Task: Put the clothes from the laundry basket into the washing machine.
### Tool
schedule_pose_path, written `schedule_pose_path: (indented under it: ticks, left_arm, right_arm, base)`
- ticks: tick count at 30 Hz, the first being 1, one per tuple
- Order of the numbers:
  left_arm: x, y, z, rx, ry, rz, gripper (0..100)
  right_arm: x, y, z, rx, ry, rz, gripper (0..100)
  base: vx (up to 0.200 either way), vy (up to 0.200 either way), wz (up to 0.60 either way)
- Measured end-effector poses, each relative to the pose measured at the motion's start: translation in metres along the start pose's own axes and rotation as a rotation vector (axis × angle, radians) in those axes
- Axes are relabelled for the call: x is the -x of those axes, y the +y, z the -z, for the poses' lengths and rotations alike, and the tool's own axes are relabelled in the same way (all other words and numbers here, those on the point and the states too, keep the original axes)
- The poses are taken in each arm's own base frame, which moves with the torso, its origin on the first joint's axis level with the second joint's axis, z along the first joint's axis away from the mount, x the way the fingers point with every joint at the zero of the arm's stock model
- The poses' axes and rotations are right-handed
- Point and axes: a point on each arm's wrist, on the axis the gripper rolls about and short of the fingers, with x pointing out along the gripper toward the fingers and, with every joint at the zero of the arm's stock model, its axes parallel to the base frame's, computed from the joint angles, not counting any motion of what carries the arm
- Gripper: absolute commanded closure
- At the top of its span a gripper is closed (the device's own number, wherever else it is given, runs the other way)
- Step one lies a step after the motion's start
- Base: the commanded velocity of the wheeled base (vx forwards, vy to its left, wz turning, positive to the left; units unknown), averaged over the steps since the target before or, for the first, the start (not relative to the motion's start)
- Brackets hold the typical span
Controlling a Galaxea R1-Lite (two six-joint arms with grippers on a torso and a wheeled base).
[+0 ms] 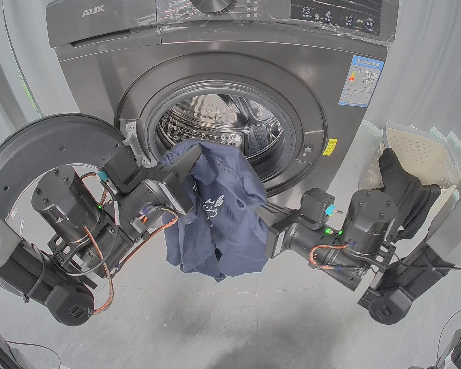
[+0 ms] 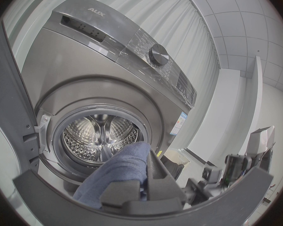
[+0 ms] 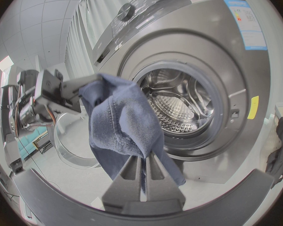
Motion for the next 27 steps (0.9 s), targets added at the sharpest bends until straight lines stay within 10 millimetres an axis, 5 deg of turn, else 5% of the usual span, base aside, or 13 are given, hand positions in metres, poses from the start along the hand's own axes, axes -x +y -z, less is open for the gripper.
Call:
schedule_pose_path:
  ticks: [7,8,16,27]
  left_arm:
    - [0.006,0.001,0.007,0.000,0.039,0.003,100]
    - [0.006,0.001,0.008,0.000,0.044,0.005,0]
    - [0.019,-0.002,0.024,0.007,0.131,0.030,0]
    - [0.028,0.002,0.084,0.016,0.357,0.014,0]
  right_arm:
    - [0.018,-0.011,-0.026,-0.010,-0.070,0.016,100]
    - [0.019,-0.011,-0.028,-0.011,-0.080,0.017,100]
    - [0.037,-0.012,-0.052,-0.018,-0.158,0.017,100]
    - [0.057,-0.007,-0.079,-0.020,-0.247,-0.014,100]
  base:
    - [0.000,0.000,0.00]
    - [0.000,0.000,0.00]
    - [0.000,0.000,0.00]
    - [0.000,0.000,0.00]
